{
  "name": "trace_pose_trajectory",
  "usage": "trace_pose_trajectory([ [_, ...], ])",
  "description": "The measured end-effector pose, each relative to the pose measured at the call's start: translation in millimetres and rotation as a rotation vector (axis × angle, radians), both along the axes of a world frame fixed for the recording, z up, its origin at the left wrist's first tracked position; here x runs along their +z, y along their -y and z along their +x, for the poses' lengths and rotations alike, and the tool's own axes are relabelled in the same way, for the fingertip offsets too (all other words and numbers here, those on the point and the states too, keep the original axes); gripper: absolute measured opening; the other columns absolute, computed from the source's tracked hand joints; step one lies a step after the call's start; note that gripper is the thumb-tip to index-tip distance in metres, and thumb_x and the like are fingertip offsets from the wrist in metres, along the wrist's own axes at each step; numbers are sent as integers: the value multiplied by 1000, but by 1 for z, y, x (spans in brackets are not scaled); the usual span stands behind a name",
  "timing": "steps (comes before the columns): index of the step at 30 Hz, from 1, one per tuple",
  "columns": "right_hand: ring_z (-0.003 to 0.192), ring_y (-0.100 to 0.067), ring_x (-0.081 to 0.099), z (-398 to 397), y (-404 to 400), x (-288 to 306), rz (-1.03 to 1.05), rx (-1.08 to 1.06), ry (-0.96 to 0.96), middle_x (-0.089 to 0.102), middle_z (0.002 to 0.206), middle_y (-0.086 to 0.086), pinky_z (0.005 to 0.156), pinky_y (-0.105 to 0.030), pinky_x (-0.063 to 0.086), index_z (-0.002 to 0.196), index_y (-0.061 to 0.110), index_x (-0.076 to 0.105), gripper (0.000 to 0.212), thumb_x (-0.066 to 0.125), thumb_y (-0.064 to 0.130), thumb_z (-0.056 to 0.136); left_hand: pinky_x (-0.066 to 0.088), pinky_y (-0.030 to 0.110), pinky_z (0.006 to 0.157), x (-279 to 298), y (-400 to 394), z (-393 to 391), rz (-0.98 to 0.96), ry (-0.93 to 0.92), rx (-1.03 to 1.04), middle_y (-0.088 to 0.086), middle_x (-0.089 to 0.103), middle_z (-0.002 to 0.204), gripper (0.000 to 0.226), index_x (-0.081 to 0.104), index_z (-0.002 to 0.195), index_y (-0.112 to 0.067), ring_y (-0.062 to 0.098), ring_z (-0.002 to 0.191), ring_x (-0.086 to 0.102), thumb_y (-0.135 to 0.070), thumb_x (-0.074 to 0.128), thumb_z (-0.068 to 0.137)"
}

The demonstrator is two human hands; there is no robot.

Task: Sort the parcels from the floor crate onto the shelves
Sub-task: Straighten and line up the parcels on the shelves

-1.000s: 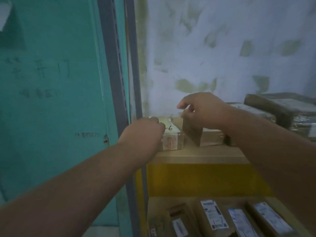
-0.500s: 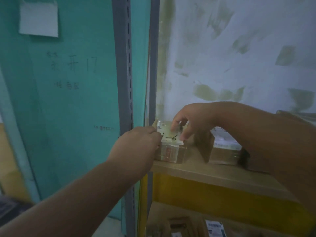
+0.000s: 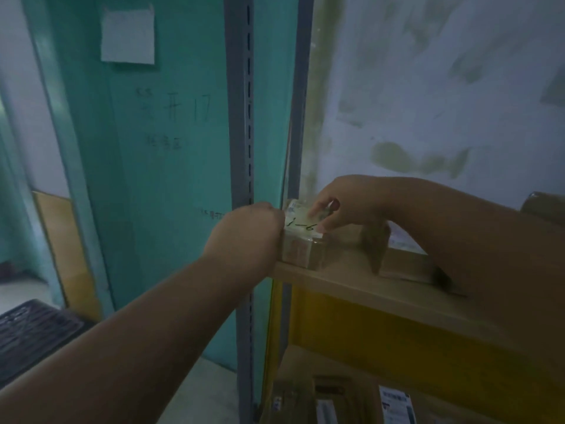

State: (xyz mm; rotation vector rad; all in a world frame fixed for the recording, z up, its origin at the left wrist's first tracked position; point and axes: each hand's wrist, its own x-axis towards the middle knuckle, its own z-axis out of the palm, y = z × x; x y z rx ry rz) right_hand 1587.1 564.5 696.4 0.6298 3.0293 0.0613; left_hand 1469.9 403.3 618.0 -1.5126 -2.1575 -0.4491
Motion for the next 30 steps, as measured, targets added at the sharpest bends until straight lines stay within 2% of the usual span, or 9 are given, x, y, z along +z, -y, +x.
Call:
trace_pose_trajectory([
  [3, 109, -7, 54, 17, 8, 3, -19, -74, -118, 59, 123, 12, 88, -26, 37, 133, 33, 61, 51, 74, 45, 85, 54, 39, 70, 2, 3, 0, 16, -5, -27, 0, 59, 95, 16, 67, 98, -18, 23, 86, 61, -9, 61, 86],
  [7, 86, 5, 56, 60, 24, 10, -34, -188, -381, 61, 112, 16, 72, -12, 39, 130, 33, 63, 50, 76, 45, 83, 49, 36, 75, 16, 11, 1, 101, 10, -150, 1, 61, 107, 21, 66, 111, -19, 23, 97, 60, -20, 60, 91],
  [10, 81, 9, 53, 95, 37, 7, 3, -334, -516, 54, 94, 26, 71, -11, 40, 124, 32, 66, 42, 75, 42, 84, 43, 31, 75, 36, 5, 6, 154, 19, -295, -2, 60, 107, 22, 66, 113, -20, 20, 96, 59, -26, 57, 94],
  [13, 81, 8, 50, 122, 49, -4, 66, -497, -485, 58, 98, 20, 80, -24, 44, 121, 33, 67, 39, 74, 46, 85, 45, 31, 79, 57, -19, 19, 91, 58, -475, -3, 61, 112, 27, 65, 120, -23, 15, 93, 59, -27, 56, 95],
  [15, 81, 3, 50, 132, 55, -13, 138, -567, -425, 60, 102, 17, 80, -26, 41, 125, 32, 65, 43, 71, 48, 86, 45, 32, 81, 65, -45, 29, -12, 26, -541, -2, 61, 119, 28, 64, 122, -28, 16, 97, 60, -28, 57, 95],
  [19, 108, -15, 54, 128, 66, -28, 250, -603, -348, 62, 128, 1, 86, -28, 40, 130, 24, 64, 42, 64, 43, 92, 32, 26, 82, 74, -85, 42, -197, -11, -606, 0, 57, 134, 35, 60, 131, -31, 20, 118, 53, -38, 56, 98],
  [22, 121, -24, 49, 124, 63, -37, 292, -603, -310, 60, 129, -3, 93, -30, 37, 128, 25, 64, 39, 59, 39, 92, 31, 23, 85, 77, -103, 43, -312, 27, -606, -3, 58, 137, 34, 64, 130, -28, 18, 124, 51, -41, 56, 99],
  [27, 124, -22, 45, 116, 62, -41, 304, -586, -360, 55, 133, -2, 100, -34, 36, 125, 23, 63, 36, 61, 39, 93, 35, 26, 77, 69, -116, 36, -329, 105, -608, -9, 63, 122, 32, 70, 115, -27, 12, 103, 53, -49, 61, 94],
  [30, 119, -19, 48, 116, 61, -44, 250, -545, -461, 57, 124, -2, 90, -26, 32, 122, 21, 65, 34, 65, 37, 92, 33, 21, 63, 67, -112, 31, -305, 171, -612, -13, 60, 104, 28, 71, 108, -28, 8, 89, 50, -49, 65, 91],
])
